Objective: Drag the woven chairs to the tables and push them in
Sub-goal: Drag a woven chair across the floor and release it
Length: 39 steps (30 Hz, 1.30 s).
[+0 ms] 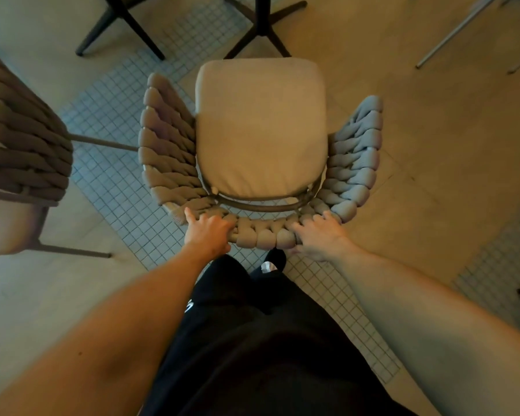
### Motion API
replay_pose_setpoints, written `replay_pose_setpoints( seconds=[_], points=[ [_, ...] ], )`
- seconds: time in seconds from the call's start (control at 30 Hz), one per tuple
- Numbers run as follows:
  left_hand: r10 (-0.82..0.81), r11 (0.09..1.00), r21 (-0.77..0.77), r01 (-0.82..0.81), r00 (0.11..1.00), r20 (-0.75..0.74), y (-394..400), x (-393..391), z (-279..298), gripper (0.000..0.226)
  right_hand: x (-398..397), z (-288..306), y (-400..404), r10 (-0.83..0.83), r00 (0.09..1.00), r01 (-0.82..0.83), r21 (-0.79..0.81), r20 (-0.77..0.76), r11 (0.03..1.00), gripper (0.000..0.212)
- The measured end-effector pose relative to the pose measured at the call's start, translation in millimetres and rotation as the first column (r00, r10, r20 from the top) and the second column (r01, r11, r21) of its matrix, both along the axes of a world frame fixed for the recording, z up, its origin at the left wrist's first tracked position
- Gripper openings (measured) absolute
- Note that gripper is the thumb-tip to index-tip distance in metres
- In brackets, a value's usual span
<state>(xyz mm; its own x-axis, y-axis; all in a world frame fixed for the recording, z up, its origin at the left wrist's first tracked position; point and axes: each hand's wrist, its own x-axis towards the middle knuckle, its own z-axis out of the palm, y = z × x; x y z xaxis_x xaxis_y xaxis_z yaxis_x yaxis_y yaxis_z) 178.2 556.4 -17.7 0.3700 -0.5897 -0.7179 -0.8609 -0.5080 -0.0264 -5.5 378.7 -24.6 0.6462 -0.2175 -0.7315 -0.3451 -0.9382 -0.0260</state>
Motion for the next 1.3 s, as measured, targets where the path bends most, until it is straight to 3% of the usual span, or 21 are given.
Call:
replay_pose_setpoints(
  seconds=[0.33,0.77,1.3],
  points=[
    [0.002,0.999,-0.035,-0.001,1.0,0.028,-31.5,59.4,7.5,0.029,59.2,5.9,-26.5,-0.046,0.999,0.047,0.058,-0.012,0.997,0.059],
    [-0.05,0.997,-0.066,0.051,0.999,0.016,-111.8,170.5,9.6,0.033,159.8,10.1,-97.5,-0.109,0.994,0.11,0.069,-0.021,0.992,0.06],
    [-0.084,0.993,-0.078,0.086,0.996,0.03,-167.9,223.3,3.0,0.033,207.4,13.0,-148.2,-0.16,0.987,0.161,0.061,-0.015,0.985,0.059]
  ],
)
